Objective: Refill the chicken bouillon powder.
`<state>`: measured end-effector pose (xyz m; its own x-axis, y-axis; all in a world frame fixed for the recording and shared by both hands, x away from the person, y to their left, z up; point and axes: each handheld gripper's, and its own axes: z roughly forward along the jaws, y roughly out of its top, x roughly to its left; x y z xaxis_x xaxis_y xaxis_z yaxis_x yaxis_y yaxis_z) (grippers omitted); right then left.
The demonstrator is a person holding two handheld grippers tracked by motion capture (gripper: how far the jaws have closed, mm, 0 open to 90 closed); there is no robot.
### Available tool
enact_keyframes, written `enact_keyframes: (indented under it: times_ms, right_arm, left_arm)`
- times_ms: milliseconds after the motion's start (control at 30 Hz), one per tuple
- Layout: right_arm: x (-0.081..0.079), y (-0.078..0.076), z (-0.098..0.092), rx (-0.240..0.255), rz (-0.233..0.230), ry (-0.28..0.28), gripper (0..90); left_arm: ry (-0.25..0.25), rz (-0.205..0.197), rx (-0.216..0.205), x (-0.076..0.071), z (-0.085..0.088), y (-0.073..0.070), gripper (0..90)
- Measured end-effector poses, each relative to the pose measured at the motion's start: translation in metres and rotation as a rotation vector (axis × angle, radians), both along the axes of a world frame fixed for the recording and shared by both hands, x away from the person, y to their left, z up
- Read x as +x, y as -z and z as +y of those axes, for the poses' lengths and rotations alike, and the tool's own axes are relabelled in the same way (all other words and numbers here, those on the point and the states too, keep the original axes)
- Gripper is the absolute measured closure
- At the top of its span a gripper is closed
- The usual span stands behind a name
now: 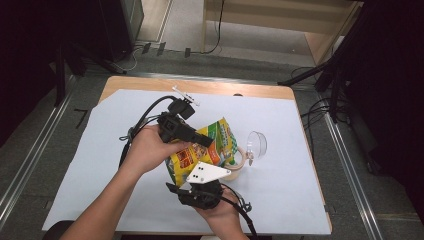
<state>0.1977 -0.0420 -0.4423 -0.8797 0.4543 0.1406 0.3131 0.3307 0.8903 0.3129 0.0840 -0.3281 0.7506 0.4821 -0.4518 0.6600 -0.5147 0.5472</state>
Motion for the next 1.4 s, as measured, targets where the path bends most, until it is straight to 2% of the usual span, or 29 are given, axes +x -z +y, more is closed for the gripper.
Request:
enact_keyframes:
  times_ms: [133,200,333,467,667,1067,1400]
  right_arm:
    - [0.000,-0.006,0.000,0.011,-0.010,-0.001,63.0]
    - [0.001,-0.007,0.000,0.022,-0.013,-0.001,63.1]
    - [0.005,-0.003,0.001,0.024,0.030,-0.005,63.5]
    - [0.008,-0.001,0.001,0.037,0.053,-0.006,64.1]
    - [0.011,-0.001,0.000,0.030,0.036,0.003,65.5]
    - [0.016,-0.001,0.003,0.031,0.046,0.015,65.5]
    - [0.017,-0.002,0.001,0.023,0.045,0.005,65.6]
  left_arm:
    - [-0.012,-0.013,-0.013,0.001,0.001,-0.006,81.8]
    - [-0.013,-0.018,-0.005,0.001,0.000,-0.006,81.8]
    - [-0.014,-0.029,0.028,0.001,-0.006,-0.002,81.7]
    - [-0.004,-0.036,0.032,0.002,-0.011,-0.004,81.4]
    - [0.003,-0.035,0.042,0.006,-0.014,-0.005,81.5]
    - [-0.003,-0.030,0.060,0.011,-0.015,-0.005,81.6]
    - [-0.005,-0.034,0.043,0.013,-0.013,-0.003,81.5]
